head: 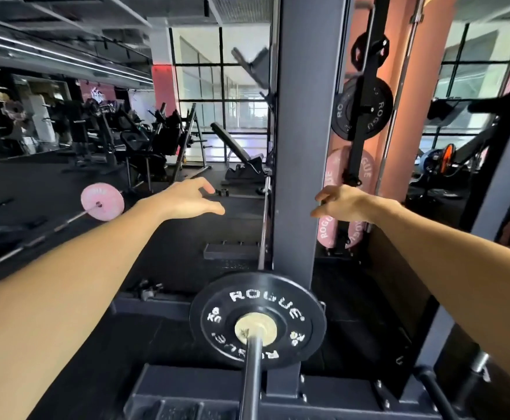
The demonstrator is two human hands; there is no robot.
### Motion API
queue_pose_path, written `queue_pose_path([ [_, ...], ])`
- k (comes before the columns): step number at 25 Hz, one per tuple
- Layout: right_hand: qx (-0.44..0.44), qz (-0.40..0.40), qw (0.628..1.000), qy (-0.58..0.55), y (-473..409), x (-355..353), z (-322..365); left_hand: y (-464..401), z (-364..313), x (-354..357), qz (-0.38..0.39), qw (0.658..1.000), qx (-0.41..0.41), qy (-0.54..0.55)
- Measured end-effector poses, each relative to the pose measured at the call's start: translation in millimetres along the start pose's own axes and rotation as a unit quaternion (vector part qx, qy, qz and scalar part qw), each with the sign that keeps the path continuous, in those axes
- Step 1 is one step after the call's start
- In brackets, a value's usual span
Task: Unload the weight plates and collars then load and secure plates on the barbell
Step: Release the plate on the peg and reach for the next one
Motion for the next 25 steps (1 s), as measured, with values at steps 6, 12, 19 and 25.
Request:
queue_pose_path([
  [6, 0.018, 0.026, 0.999, 0.026, -1.4, 162.6, -72.8, 18.0, 118.1, 149.0, 0.019, 0.999, -0.040, 0.002],
  [12, 0.029, 0.040, 0.998, 0.039, -5.3, 301.0, -137.8, 34.2, 202.0, 288.6, 0.030, 0.998, -0.056, -0.001],
  [19, 0.021, 0.016, 1.000, 0.005, -9.4, 390.0, -175.5, 24.5, 238.5, 368.5, 0.005, 1.000, -0.015, 0.018],
  [25, 0.007, 0.011, 0.998, -0.068, -43.0, 421.1, -154.9, -20.3, 235.0, 389.8, -0.002, 0.999, 0.024, 0.041],
])
Point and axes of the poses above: each hand's wrist, its own y-axis away from the middle knuckle, its own x-axis out of the palm, z = x × y, the point moved 9 cm from there along -y, towards the middle knuckle, and after that the axes turned 6 degrees about x, right-handed, at the moved point
